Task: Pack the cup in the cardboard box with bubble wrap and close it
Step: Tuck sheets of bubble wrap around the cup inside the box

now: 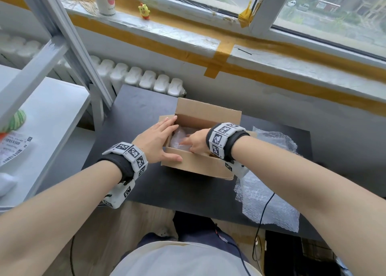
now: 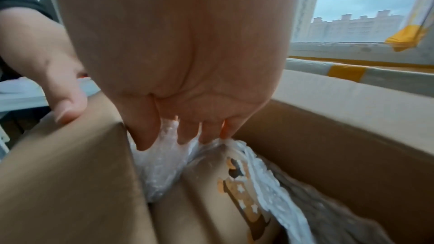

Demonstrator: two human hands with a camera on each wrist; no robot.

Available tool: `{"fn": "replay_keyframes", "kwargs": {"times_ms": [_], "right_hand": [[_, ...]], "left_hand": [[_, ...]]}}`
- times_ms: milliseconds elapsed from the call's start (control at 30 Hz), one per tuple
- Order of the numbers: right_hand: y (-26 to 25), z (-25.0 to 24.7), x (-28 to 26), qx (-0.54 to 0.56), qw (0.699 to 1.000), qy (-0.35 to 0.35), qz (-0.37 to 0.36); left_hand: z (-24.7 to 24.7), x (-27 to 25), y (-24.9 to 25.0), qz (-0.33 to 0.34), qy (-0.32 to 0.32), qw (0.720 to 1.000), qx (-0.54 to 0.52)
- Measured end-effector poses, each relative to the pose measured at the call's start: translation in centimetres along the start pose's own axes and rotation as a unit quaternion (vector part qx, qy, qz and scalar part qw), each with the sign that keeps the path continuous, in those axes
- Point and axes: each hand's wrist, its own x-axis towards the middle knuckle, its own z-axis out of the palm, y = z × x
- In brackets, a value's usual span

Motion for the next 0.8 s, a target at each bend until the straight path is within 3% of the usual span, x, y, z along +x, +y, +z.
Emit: {"fn": "replay_keyframes", "kwargs": {"times_ms": [133,333,533,667,800], "right_hand": [[0.1,-1.0,0.3,-0.032,0.999,-0.013,-0.017],[1.6,-2.1,-0.2,0.086,0.989,0.115,-0.021],[2.2,-2.5,-1.6,0.091,0.979,0.175,-0.06],[2.2,-1.9,-3.2,0.042,0.99,0.102,-0.083],[1.6,-1.0,-1.7,-0.015,0.998,0.006,-0.06]], "left_hand": [[0.0,0.2,0.3,-0.007,-0.012,1.0,0.009],[0.8,0.6,0.9,-0.012,-0.025,0.999,0.039],[1.4,0.3,1.1,-0.017,-0.02,0.999,0.048],[1.4,0.4,1.2,-0.014,-0.013,0.999,0.043],[1.6,0.4,1.0,-0.012,-0.014,0.999,0.042]]}}
